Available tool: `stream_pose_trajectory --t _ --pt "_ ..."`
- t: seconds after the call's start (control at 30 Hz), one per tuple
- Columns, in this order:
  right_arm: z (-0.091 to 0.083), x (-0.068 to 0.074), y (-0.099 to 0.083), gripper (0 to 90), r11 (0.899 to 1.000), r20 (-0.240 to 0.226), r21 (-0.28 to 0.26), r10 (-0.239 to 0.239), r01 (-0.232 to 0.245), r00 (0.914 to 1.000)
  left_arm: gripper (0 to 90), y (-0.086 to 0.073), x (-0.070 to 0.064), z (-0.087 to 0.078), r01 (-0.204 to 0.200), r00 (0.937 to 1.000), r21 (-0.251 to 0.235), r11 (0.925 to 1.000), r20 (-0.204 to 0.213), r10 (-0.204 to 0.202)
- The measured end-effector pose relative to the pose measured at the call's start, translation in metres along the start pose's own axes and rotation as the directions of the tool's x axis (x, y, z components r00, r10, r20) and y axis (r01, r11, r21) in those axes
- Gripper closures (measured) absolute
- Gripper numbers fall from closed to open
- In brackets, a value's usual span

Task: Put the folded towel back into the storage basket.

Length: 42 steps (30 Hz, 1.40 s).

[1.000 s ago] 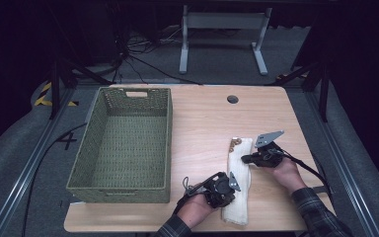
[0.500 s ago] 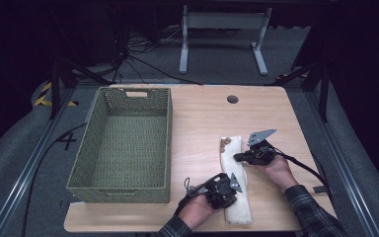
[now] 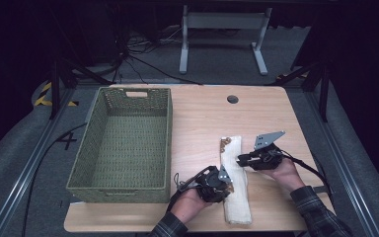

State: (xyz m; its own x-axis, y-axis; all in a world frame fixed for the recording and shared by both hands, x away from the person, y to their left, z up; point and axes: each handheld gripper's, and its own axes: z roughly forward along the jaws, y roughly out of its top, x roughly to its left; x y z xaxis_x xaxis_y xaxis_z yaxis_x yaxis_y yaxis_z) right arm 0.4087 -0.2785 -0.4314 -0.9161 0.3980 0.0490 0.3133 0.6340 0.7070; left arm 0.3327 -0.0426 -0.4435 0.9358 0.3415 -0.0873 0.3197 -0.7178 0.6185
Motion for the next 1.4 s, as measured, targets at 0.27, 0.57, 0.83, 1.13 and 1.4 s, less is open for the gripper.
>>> stream_pose_trajectory --t 0.27,0.57,0.83,1.13,1.4 --pt "-0.014 0.027 -0.003 53.1 1.000 -0.061 -0.027 -0.018 0.016 0.9980 54.4 -0.007 0.019 -0.003 0.071 0.9959 -0.026 0.9971 -0.054 -0.072" --pt "-0.012 0.061 -0.012 29.5 0.996 -0.094 0.007 -0.092 0.093 0.9913 50.7 -0.011 0.025 -0.002 0.094 0.9904 -0.039 0.9948 -0.098 -0.098" --pt "0.005 0.077 -0.018 16.6 0.987 -0.148 0.038 -0.150 0.157 0.9776 50.7 -0.011 0.024 -0.001 0.096 0.9905 -0.033 0.9948 -0.096 -0.099" --pt "0.023 0.078 -0.021 14.6 0.973 -0.139 0.066 -0.212 0.223 0.9674 50.9 -0.010 0.023 0.001 0.090 0.9910 -0.025 0.9956 -0.097 -0.092" --pt "0.024 0.079 -0.024 15.1 0.970 -0.125 0.061 -0.226 0.235 0.9660 51.0 -0.009 0.022 0.003 0.087 0.9923 -0.017 0.9960 -0.086 -0.089"
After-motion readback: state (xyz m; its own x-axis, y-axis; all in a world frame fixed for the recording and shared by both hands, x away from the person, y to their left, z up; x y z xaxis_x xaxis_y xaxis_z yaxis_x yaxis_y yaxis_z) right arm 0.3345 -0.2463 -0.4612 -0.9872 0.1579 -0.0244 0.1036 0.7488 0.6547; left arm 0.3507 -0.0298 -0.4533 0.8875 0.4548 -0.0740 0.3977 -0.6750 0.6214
